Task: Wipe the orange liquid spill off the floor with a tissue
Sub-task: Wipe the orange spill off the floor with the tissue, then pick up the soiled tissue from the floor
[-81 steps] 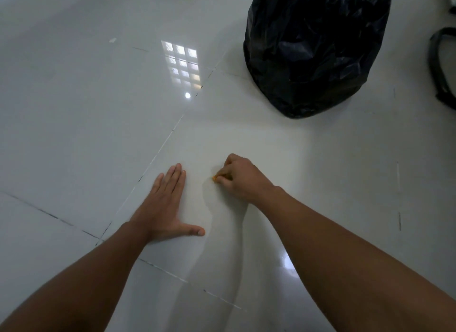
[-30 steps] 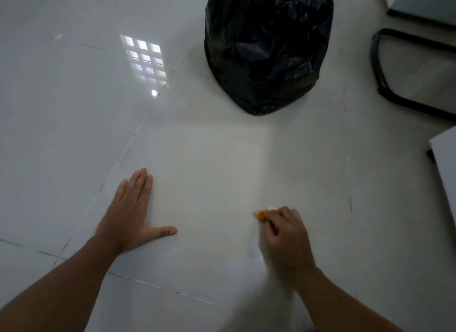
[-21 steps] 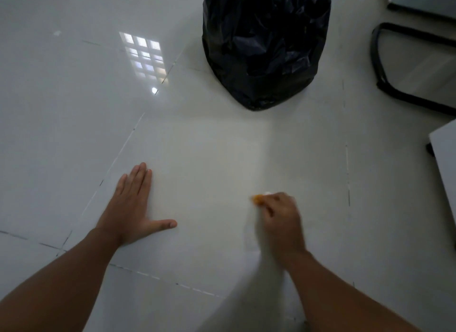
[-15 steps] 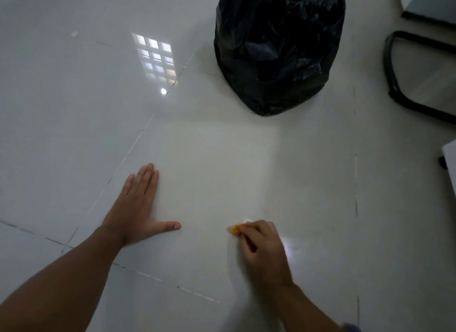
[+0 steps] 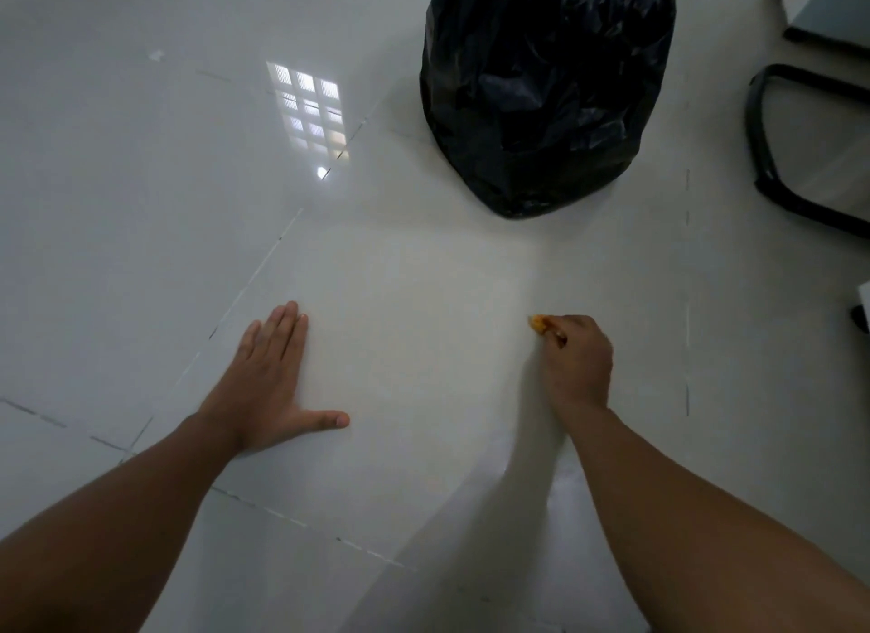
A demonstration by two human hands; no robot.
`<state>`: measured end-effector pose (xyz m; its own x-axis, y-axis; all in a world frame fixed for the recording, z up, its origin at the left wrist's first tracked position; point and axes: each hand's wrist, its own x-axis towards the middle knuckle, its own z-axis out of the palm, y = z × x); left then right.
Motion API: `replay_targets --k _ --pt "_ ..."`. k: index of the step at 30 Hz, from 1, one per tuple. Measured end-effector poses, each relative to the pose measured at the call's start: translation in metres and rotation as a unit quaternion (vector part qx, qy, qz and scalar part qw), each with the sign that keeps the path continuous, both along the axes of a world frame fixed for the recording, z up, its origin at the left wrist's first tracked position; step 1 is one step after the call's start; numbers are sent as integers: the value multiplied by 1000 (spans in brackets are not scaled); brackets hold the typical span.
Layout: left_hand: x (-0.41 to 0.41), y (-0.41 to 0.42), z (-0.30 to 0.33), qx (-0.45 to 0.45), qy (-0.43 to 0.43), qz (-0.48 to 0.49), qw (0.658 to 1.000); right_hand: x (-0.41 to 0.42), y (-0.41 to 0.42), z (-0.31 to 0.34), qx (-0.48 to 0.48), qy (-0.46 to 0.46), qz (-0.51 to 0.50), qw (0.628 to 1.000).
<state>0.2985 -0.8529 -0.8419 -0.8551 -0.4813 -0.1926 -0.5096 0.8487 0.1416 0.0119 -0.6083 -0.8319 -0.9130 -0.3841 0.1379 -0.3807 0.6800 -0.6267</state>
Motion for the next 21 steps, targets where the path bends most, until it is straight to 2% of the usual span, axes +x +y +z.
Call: replay_targets --k 5,8,11,13,16,21 --pt "1 -1 -2 -1 -4 -1 1000 85 -24 -3 -22 8 101 995" --pt "-2 2 1 12 -7 7 1000 113 -26 0 -13 -25 185 982" --pt "-4 4 8 23 -23 13 999 97 -29 13 23 -61 233 970" --pt "-5 4 12 47 -3 17 999 75 -32 26 47 -79 247 965" --pt "-19 3 21 67 45 7 997 42 -39 47 61 -106 231 965" --pt "-62 2 49 103 73 22 992 -7 -50 74 95 -127 204 966"
